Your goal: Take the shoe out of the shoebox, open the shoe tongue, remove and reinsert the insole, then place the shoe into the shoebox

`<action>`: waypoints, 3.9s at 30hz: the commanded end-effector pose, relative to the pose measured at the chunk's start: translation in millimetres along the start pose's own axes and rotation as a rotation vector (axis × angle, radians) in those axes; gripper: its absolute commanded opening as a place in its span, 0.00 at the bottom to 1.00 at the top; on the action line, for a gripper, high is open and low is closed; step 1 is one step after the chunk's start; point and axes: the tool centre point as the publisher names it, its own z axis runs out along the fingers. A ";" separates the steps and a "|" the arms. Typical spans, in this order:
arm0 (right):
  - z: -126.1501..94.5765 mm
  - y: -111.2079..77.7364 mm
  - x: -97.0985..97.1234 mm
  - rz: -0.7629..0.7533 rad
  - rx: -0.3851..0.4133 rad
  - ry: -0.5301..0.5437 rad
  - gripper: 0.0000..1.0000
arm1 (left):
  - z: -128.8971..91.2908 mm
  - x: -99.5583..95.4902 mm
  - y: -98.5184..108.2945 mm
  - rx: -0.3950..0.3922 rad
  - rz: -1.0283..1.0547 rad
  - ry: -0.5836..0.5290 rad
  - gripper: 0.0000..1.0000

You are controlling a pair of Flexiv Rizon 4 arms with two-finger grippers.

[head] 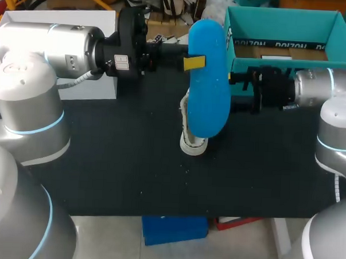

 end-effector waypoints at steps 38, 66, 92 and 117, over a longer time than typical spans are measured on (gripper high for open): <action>-4.0 -17.2 5.6 -0.045 -0.067 0.109 1.00 | 14.4 -10.4 50.4 -0.568 0.859 -0.178 0.00; -4.0 -17.2 5.6 -0.045 -0.067 0.109 1.00 | 2.3 23.4 93.5 -0.546 1.217 -0.201 0.00; -4.0 -17.2 5.6 -0.045 -0.067 0.109 1.00 | -16.6 11.3 160.3 -0.531 1.435 -0.080 0.00; -4.0 -17.2 5.6 -0.045 -0.067 0.109 1.00 | -9.8 0.2 234.7 -0.430 1.793 -0.002 0.00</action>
